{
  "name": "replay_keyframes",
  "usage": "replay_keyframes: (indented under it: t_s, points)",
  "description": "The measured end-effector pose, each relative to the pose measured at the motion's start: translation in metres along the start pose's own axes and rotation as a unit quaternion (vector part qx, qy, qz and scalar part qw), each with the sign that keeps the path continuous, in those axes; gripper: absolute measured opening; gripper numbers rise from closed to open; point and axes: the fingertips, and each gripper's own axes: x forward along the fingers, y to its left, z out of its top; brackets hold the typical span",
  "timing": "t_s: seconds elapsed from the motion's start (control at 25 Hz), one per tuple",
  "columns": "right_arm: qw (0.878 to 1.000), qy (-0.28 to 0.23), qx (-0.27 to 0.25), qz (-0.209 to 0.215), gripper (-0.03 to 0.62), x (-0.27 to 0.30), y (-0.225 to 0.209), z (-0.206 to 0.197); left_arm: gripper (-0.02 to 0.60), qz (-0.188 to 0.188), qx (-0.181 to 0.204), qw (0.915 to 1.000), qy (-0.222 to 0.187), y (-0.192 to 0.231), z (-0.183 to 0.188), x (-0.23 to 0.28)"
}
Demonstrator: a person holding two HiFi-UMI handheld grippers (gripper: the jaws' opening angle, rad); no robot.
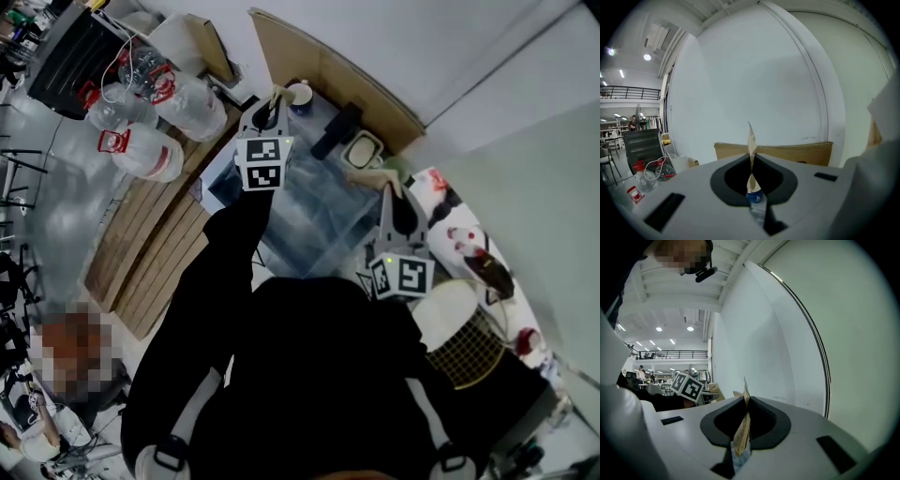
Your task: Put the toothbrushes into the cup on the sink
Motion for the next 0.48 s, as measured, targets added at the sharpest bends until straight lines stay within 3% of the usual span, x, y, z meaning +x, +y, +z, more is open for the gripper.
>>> replay_keyframes:
  t_s: [0.48]
  points:
    - [1.0,0.007,0.007,-0.01,0.031,-0.003,-0.011,-0.006,0.009,-0.033,0.003,0.9985,0.044,-0.012,-0.024,0.061]
